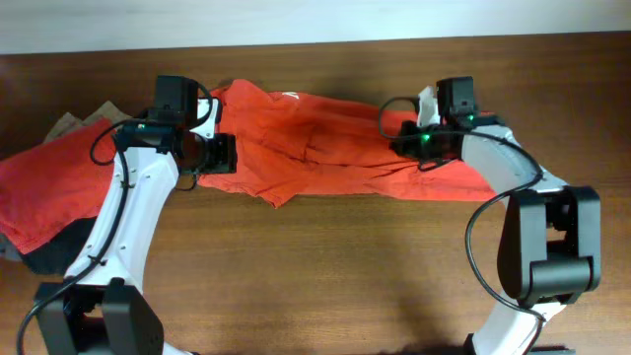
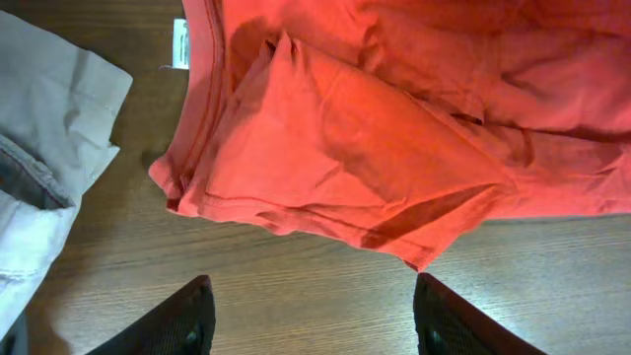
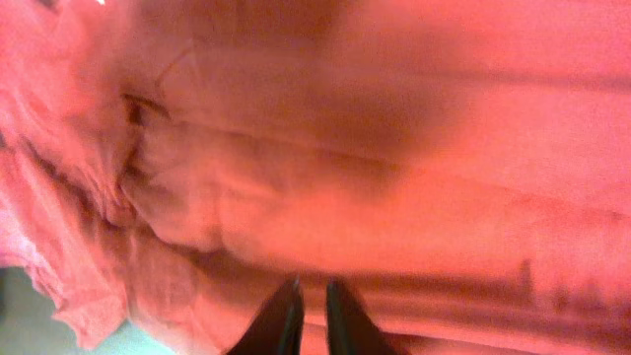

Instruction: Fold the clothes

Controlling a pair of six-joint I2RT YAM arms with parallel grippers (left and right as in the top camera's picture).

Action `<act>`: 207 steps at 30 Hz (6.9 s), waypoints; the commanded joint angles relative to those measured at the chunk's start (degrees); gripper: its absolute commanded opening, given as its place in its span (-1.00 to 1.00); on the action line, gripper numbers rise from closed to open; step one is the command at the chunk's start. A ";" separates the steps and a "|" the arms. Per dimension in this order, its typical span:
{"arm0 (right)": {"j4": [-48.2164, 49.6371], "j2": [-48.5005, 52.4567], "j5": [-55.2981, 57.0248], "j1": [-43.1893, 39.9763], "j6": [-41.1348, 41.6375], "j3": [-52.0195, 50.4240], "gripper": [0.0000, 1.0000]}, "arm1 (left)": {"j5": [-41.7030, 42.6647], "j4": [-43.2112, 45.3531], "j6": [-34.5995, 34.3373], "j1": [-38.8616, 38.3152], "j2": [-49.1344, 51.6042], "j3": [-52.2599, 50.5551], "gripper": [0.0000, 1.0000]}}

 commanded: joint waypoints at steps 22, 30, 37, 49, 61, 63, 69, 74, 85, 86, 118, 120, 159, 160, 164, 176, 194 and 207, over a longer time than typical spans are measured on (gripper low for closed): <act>0.00 -0.20 9.03 5.62 -10.45 -6.78 -0.85 | -0.24 0.28 2.25 -0.17 -1.29 0.96 0.29; 15.61 -0.22 8.35 5.55 -9.99 -6.38 -0.92 | -0.26 0.31 2.25 -0.17 -1.29 0.96 0.30; 3.34 -1.42 4.55 5.53 -10.62 -0.63 -0.84 | 0.96 -0.63 2.82 -0.24 -1.29 0.96 0.32; -23.15 -2.16 5.14 5.73 10.40 5.16 -0.27 | 1.62 -1.05 8.76 -1.60 -1.25 0.96 0.32; -19.47 -1.99 12.44 5.99 40.94 4.96 -0.23 | 1.25 0.37 8.74 -1.60 -1.25 0.96 0.33; -18.05 -1.57 12.81 5.99 42.77 4.96 -0.23 | 1.25 0.39 8.74 -1.60 -1.25 0.96 0.33; -16.44 1.18 13.16 6.03 46.45 4.96 -0.22 | 1.27 0.39 8.74 -1.60 -1.25 0.96 0.33; -15.89 5.01 11.67 6.05 47.76 4.96 -0.25 | 1.25 0.35 8.74 -1.60 -1.25 0.96 0.33; -8.24 6.12 7.19 5.90 47.76 4.98 -0.92 | 1.22 0.37 8.76 -1.60 -1.25 0.96 0.33; -7.10 6.12 6.69 5.90 47.78 4.98 -0.92 | 1.22 0.35 8.76 -1.60 -1.25 0.96 0.33; -9.27 6.10 -8.61 -1.27 33.18 5.31 0.17 | -0.28 0.57 8.79 -1.60 -1.25 0.94 0.36; -13.55 6.10 -7.04 -1.29 30.80 5.31 0.19 | -0.31 0.59 8.79 -1.60 -1.25 0.94 0.36; -7.93 6.21 8.72 2.82 35.17 5.42 -0.92 | -0.28 1.40 8.79 -1.60 -0.63 0.94 0.38; -6.56 6.21 8.74 2.82 35.39 5.42 -0.92 | -0.28 1.38 8.79 -1.60 -0.63 0.94 0.38; -2.14 6.21 9.86 2.82 36.70 5.42 -0.92 | -0.28 1.38 8.79 -1.60 -0.63 0.94 0.38; 0.31 6.01 15.17 2.03 35.17 5.42 0.62 | -0.26 0.90 8.79 -1.60 -0.63 0.94 0.40; -12.39 -13.29 11.21 -10.43 9.90 6.45 0.79 | -7.93 0.44 26.56 -15.56 0.20 -3.56 0.39; -17.40 -15.96 11.30 -11.10 9.27 6.43 0.79 | -24.26 9.09 24.11 -24.61 16.24 -4.31 0.15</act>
